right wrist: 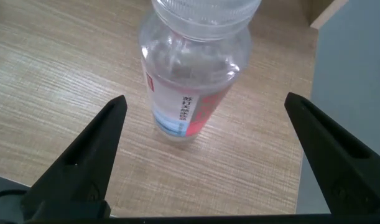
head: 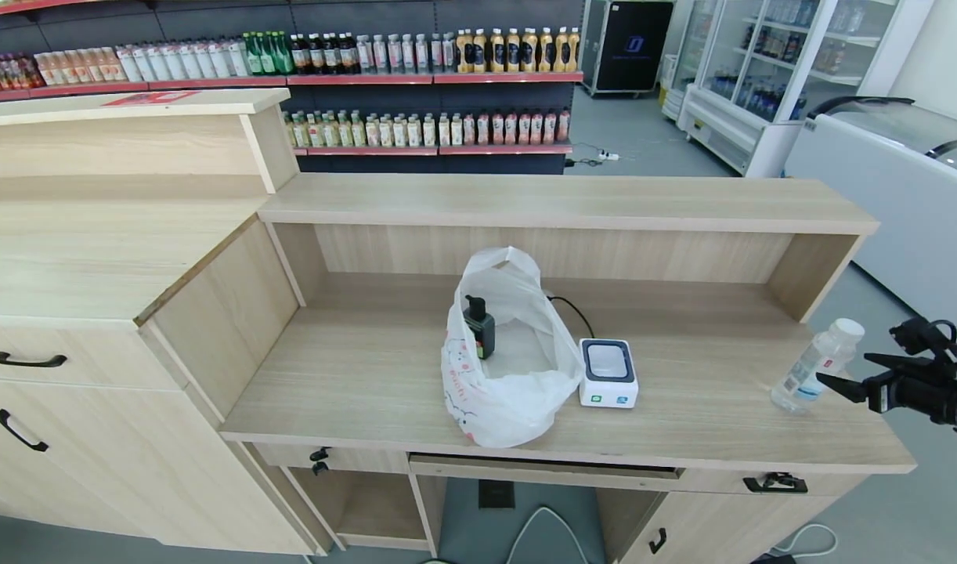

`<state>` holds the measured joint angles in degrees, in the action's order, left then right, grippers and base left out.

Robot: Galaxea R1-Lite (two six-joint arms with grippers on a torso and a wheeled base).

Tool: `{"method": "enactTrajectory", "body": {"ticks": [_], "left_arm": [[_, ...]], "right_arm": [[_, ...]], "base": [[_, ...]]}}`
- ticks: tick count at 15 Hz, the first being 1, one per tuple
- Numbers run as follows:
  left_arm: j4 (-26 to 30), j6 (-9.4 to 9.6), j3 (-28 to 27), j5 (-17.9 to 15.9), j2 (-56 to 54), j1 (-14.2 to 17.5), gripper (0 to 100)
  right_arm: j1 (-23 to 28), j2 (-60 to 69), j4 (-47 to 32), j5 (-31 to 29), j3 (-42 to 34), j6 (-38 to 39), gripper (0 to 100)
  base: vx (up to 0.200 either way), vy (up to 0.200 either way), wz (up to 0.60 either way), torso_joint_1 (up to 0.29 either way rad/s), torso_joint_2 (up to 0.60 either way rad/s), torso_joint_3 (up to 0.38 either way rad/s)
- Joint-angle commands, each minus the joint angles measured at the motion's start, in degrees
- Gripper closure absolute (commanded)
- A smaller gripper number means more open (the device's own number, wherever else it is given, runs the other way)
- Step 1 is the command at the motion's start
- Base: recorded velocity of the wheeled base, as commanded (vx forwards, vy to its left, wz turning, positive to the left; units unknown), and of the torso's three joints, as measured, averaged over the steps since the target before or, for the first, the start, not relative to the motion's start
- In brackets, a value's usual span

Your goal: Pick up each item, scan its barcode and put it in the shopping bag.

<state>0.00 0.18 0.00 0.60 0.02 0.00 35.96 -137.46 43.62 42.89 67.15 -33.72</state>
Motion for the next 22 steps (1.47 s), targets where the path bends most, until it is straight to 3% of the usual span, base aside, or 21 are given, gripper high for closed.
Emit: {"method": "enactTrajectory", "body": {"ticks": [1, 6, 22], "left_arm": [[0.0, -0.01, 0.0, 0.0, 0.0, 0.0, 0], [0.0, -0.01, 0.0, 0.0, 0.0, 0.0, 0], [0.0, -0.01, 0.0, 0.0, 0.0, 0.0, 0]], "right_arm": [[-1.2, -1.9, 1.6, 0.0, 0.3, 0.0, 0], [-2.5, -4.7, 6.8, -0.1, 0.1, -0.1, 0], [-4.8, -9.5, 7.4, 0.4, 5.3, 0.1, 0]], "base": [[0.0, 0.0, 0.0, 0.0, 0.0, 0.0], [0.0, 0.0, 0.0, 0.0, 0.0, 0.0], [0.0, 0.0, 0.0, 0.0, 0.0, 0.0]]}}
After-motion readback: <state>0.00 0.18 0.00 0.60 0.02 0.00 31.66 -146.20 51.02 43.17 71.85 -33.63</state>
